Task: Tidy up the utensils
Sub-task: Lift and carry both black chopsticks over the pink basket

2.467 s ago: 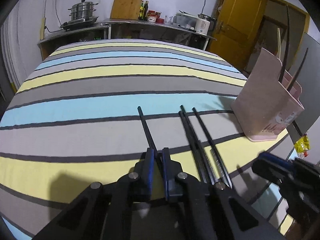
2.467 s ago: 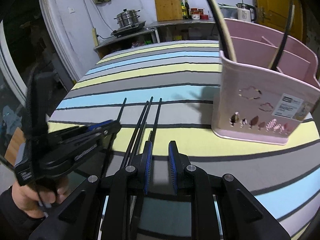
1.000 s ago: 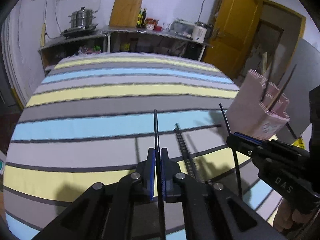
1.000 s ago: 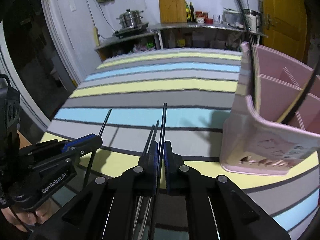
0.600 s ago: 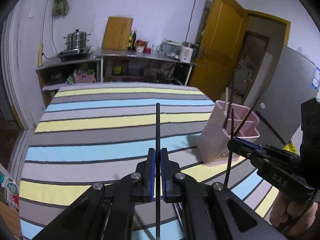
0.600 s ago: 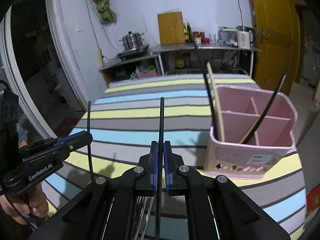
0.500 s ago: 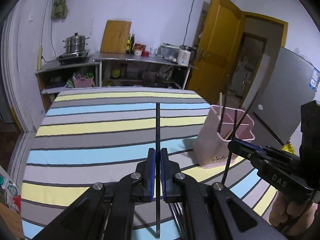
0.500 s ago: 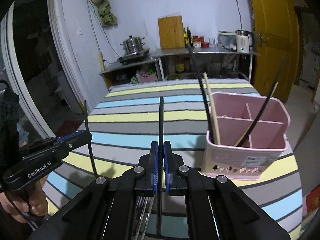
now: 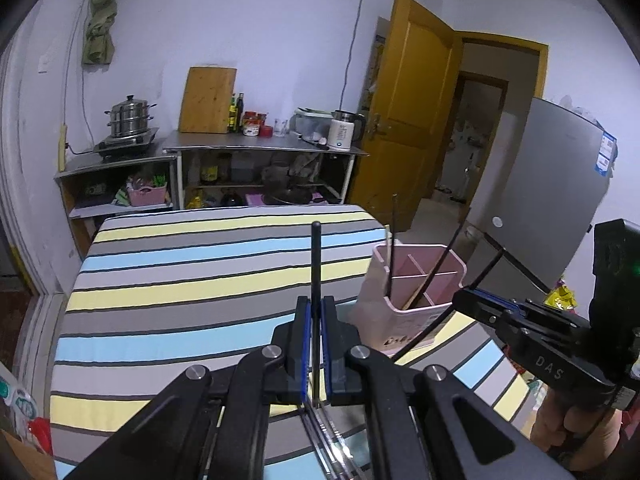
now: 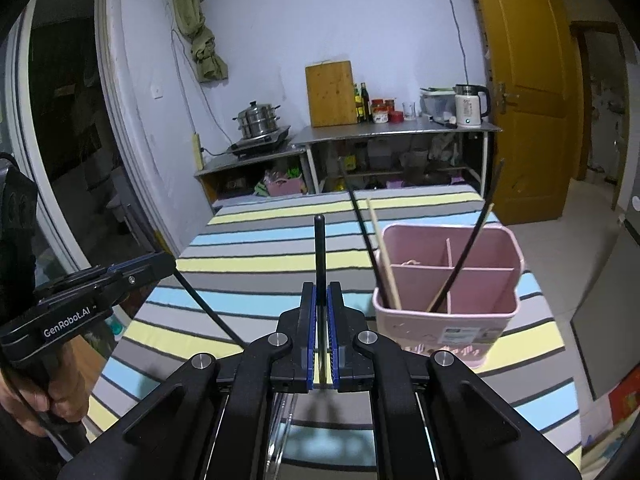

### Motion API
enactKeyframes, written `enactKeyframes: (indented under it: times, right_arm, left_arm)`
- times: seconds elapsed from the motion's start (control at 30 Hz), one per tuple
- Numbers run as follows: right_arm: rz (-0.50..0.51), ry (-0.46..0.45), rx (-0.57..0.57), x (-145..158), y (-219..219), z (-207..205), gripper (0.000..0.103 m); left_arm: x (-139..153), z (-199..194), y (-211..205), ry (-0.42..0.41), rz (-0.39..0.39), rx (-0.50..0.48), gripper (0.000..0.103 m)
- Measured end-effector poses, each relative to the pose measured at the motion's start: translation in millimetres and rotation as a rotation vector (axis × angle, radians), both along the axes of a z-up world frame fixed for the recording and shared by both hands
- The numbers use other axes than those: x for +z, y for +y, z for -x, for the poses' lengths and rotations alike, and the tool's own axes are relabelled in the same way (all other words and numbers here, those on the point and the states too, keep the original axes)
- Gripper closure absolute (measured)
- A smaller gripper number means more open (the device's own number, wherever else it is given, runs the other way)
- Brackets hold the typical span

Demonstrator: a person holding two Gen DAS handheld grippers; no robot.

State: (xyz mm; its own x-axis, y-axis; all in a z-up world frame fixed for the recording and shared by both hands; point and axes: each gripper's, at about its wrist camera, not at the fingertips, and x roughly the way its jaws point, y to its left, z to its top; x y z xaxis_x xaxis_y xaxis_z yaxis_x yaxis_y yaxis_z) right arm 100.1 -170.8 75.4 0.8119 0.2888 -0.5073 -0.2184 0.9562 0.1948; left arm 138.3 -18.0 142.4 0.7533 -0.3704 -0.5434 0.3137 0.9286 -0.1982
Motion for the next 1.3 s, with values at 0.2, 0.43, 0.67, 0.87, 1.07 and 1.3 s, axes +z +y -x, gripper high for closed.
enactKeyframes:
  times: [0.2, 0.43, 0.67, 0.87, 1.07, 1.3]
  right_arm:
    - [0.004, -0.016, -0.022, 8.6, -13.1, 5.9, 0.097]
    - [0.004, -0.021, -0.049, 13.7, -27.1, 10.8, 0.097]
    - [-0.001, -0.027, -0.08, 19.1, -45.8, 11.7, 0.097]
    - [-0.005, -0.051, -0.108, 32.2, -60.3, 7.7, 0.097]
    - [-0.008, -0.099, -0.133, 53.0, -71.0, 2.4, 0.097]
    - [-0.01, -0.166, -0.149, 80.0, -76.6, -6.4, 0.097]
  left_arm:
    - [7.1, -3.6, -16.9, 0.008, 0.003, -0.047, 0.098]
    - [5.5, -10.1, -36.7, 0.025, 0.02, -0.098, 0.098]
    - [5.5, -22.6, -54.6, 0.055, 0.047, -0.134, 0.098]
    - [20.1, -37.0, -68.2, 0.04, 0.066, -0.153, 0.098]
    - [41.5, -50.3, -79.2, 0.01, 0.086, -0.166, 0.098]
    - [66.9, -71.3, -84.5, -0.032, 0.116, -0.162, 0.098]
